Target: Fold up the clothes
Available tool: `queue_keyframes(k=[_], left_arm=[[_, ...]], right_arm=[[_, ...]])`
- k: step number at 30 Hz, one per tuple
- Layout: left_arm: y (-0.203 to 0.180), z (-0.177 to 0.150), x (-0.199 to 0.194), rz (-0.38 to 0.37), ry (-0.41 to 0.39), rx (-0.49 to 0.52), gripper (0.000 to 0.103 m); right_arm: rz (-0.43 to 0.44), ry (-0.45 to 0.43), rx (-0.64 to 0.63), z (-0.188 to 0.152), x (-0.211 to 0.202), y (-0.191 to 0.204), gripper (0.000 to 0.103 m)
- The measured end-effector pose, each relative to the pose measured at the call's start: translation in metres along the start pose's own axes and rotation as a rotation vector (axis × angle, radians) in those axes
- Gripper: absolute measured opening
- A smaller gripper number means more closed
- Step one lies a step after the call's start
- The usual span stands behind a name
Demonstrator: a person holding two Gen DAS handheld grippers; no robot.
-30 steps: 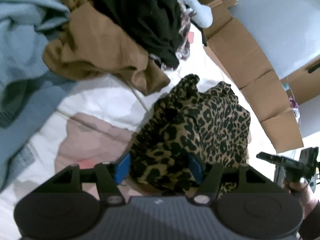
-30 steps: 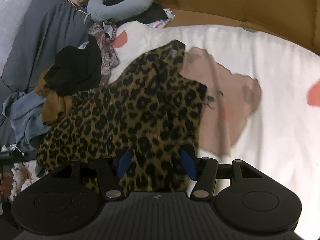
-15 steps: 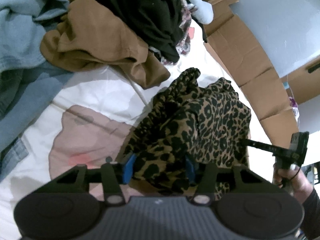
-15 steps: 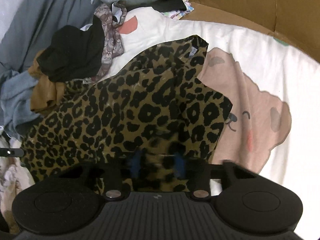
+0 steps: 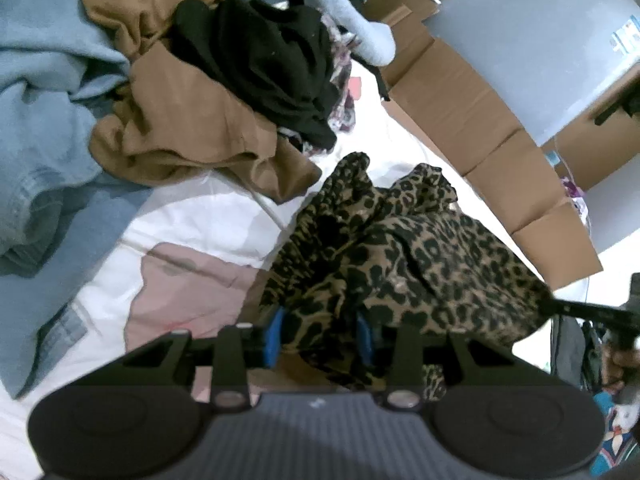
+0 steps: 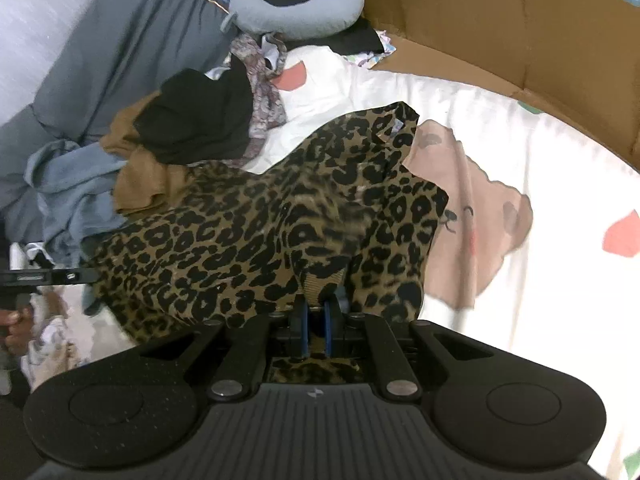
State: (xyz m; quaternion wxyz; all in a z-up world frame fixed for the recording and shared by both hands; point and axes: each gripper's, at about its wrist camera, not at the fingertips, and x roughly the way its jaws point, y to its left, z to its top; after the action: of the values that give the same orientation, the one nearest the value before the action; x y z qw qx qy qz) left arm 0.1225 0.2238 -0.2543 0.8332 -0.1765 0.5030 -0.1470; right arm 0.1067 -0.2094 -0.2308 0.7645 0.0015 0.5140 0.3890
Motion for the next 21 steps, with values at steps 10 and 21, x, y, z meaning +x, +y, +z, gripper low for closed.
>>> queue_keyframes(k=[10, 21], left_arm=[[-0.004, -0.019, -0.011, 0.042, 0.063, 0.043, 0.053], [0.034, -0.042, -0.014, 0.018, 0.054, -0.276, 0.056]], right_arm=[[0.040, 0.074, -0.031, -0.031, -0.044, 0.028, 0.005], [0.136, 0.157, -0.102, -0.035, -0.072, 0.058, 0.005]])
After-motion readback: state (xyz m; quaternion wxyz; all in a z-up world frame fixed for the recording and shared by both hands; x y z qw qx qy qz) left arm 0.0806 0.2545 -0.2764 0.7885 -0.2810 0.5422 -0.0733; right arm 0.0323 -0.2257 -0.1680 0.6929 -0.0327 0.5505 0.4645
